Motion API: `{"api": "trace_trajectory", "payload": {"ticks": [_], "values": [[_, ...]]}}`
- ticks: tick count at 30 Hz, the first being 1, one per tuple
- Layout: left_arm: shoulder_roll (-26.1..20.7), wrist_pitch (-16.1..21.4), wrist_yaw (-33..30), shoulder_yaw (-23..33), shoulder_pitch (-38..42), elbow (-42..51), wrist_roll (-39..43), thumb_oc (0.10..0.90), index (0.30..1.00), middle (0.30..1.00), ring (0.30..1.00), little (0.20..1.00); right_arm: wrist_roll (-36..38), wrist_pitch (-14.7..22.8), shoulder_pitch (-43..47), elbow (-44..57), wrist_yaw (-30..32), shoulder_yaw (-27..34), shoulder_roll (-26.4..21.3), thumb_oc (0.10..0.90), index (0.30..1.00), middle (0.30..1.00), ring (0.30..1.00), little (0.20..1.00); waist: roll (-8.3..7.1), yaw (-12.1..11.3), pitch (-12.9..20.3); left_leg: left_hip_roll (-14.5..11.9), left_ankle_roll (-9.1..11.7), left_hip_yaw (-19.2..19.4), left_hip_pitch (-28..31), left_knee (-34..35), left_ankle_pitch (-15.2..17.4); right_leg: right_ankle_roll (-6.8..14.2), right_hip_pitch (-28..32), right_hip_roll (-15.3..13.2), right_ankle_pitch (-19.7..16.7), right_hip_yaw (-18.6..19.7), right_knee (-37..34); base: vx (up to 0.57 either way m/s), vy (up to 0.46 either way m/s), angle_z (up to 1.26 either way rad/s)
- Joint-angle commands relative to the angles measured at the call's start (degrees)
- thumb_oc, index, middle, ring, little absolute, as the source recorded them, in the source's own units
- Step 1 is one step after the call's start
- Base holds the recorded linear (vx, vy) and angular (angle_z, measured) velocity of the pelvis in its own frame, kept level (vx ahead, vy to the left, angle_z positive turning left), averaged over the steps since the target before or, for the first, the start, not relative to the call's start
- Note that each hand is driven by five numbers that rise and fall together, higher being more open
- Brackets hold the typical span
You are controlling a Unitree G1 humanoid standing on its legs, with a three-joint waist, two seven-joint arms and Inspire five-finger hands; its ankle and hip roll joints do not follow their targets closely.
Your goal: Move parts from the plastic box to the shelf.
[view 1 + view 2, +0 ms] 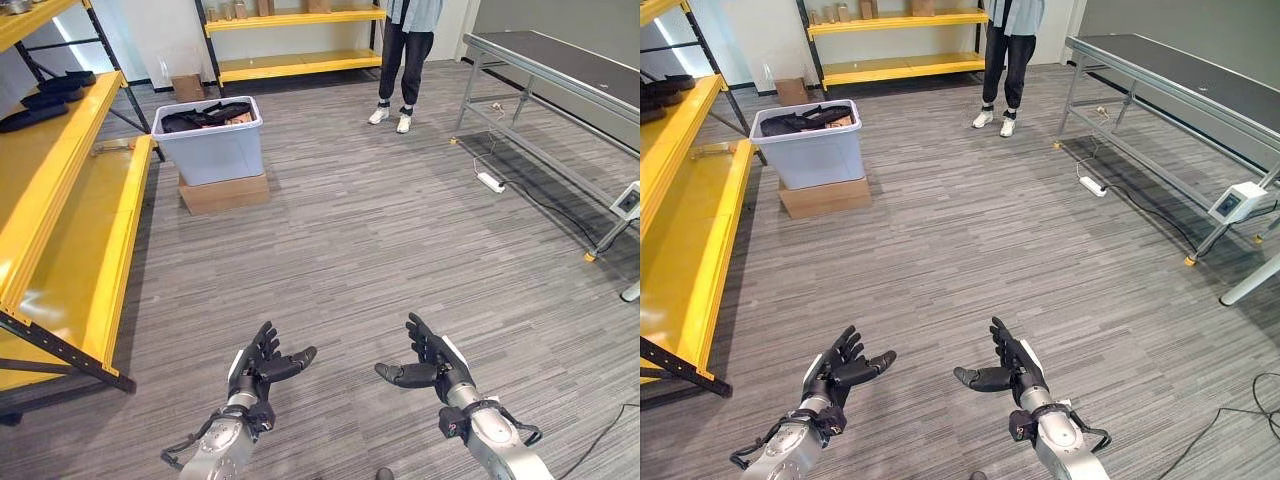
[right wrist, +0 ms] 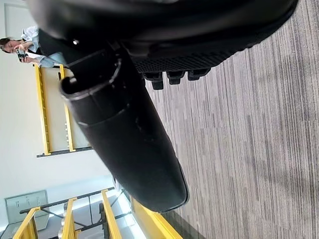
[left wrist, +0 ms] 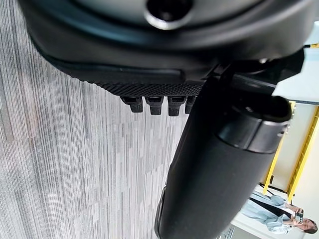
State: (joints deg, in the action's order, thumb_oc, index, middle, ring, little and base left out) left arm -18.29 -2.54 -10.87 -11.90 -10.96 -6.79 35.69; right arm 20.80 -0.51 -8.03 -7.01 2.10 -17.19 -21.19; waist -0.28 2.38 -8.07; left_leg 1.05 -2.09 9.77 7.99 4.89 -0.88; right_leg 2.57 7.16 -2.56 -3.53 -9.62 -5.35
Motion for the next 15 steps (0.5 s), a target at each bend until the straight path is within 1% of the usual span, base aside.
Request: {"api": "trace_trajectory", "payload": {"ticks": [1,3,6,7,15], "values": [[-0.5,6.1,-0.7,2.2,4.1,3.5,0.5,0.900,1.000,1.000,1.000,1.000,0.1,7.0,6.5,6.3,-1.7,1.3,-0.3,0.900,1.000,1.000,1.000,1.000,-0.83,-1.1,1.2,-1.9,2.0,0.7,1.5,0.1,5.0,2.8,2.2,-1.4,4.1,-2.2,0.4,0.01,0.016,0.12],[-0.6,6.3,-1.7,2.8,3.9,4.1,1.0,0.900,1.000,1.000,1.000,1.000,0.0,7.1,6.9,6.1,-2.3,1.1,-0.3,0.900,1.000,1.000,1.000,1.000,-0.84,-1.9,1.1,-1.8,2.0,-0.1,1.2,0.1,4.9,2.7,2.4,-1.4,4.3,-2.9,0.4,0.00,0.012,0.07],[-0.5,6.1,-2.1,2.9,3.9,4.2,1.2,0.900,1.000,1.000,1.000,1.000,-0.1,7.2,7.2,5.9,-2.4,0.9,-0.2,0.900,1.000,1.000,1.000,1.000,-0.89,-2.3,1.1,-1.7,2.0,-0.6,1.1,0.1,4.8,2.6,2.5,-1.4,4.4,-3.2,0.4,0.01,0.001,0.17],[-0.3,6.0,-2.4,3.1,3.7,4.1,1.4,0.900,1.000,1.000,1.000,1.000,0.0,6.9,8.0,5.6,-2.8,0.5,-0.1,0.900,1.000,1.000,1.000,1.000,-0.96,-3.1,1.1,-1.6,2.1,-1.5,0.9,0.1,4.7,2.5,2.7,-1.5,4.5,-3.8,0.4,0.01,0.000,0.14],[-0.1,6.5,-2.1,3.8,3.1,3.8,1.0,0.900,1.000,1.000,1.000,1.000,0.1,6.1,9.0,5.4,-2.4,-0.4,0.2,0.900,1.000,1.000,1.000,1.000,-0.97,-4.6,1.2,-1.5,2.3,-3.3,0.5,0.1,4.3,2.4,3.1,-1.7,4.8,-5.0,0.6,0.02,0.007,0.17]]}}
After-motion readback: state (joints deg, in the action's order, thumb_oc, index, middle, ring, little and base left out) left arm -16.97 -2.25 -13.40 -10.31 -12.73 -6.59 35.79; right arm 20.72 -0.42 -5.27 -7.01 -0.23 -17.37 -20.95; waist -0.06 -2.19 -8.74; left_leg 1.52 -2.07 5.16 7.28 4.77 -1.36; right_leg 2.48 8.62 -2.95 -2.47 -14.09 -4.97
